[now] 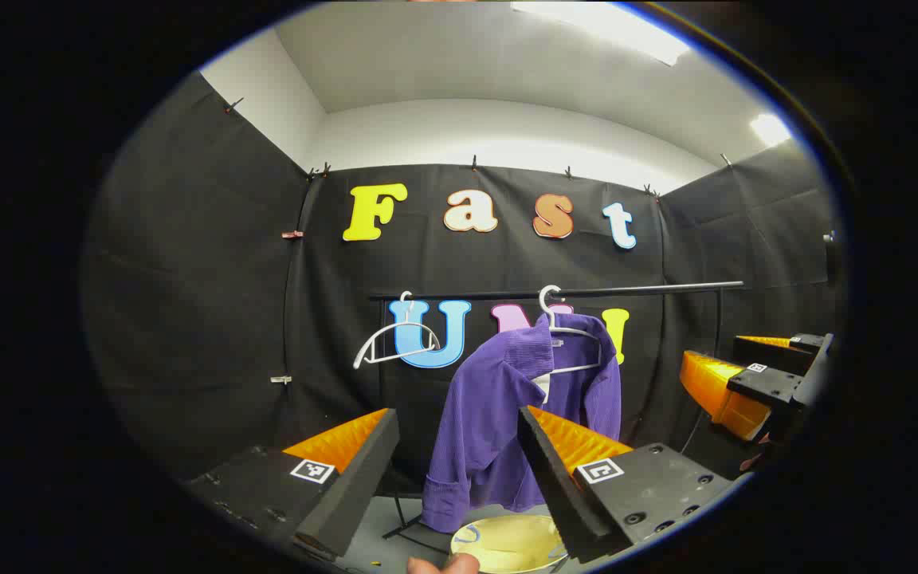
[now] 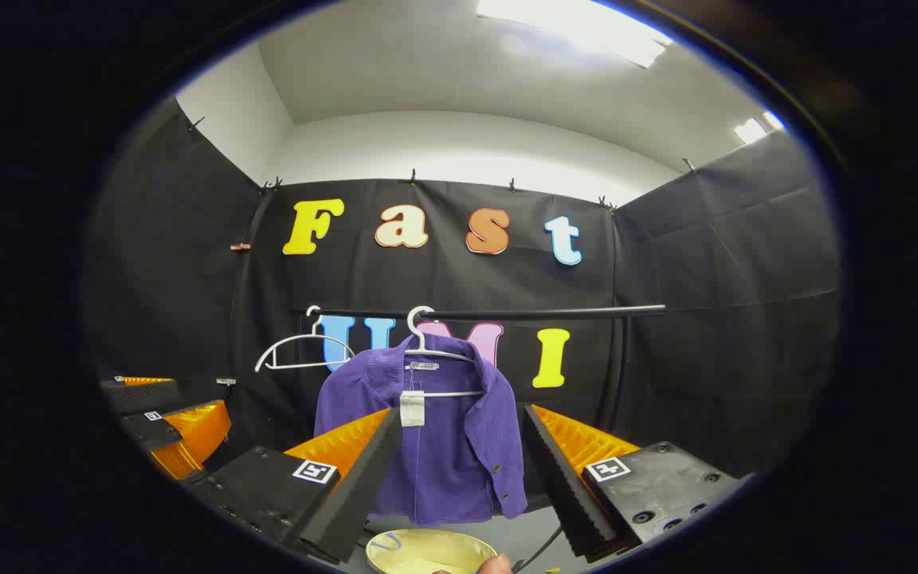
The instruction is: Grasp the clothes on the hanger with both hands and then place them into the laundry hamper below.
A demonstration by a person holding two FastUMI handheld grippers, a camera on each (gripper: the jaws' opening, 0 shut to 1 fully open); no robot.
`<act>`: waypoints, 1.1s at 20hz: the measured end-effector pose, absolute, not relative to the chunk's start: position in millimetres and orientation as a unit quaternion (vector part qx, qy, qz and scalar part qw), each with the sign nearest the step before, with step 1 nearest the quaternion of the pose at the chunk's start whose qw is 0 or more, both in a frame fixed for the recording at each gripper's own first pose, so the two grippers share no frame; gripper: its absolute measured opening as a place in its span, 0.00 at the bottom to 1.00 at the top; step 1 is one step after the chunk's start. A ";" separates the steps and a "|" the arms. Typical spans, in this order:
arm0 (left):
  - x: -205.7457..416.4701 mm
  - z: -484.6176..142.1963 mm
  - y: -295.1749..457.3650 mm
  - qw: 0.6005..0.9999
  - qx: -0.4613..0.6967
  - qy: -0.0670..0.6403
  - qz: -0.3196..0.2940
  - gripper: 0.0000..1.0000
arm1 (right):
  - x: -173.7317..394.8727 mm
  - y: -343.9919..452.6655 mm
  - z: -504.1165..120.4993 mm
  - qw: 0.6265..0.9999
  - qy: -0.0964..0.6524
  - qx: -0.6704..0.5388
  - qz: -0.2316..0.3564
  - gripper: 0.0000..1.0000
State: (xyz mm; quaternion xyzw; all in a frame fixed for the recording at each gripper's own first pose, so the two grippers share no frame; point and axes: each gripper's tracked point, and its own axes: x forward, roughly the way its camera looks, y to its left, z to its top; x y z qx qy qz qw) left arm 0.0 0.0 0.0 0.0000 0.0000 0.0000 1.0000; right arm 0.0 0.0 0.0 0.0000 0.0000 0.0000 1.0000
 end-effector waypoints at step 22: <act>-18.1 3.4 3.9 1.000 0.016 0.001 0.008 0.94 | -11.0 4.4 2.5 1.000 -0.013 0.004 0.004 0.97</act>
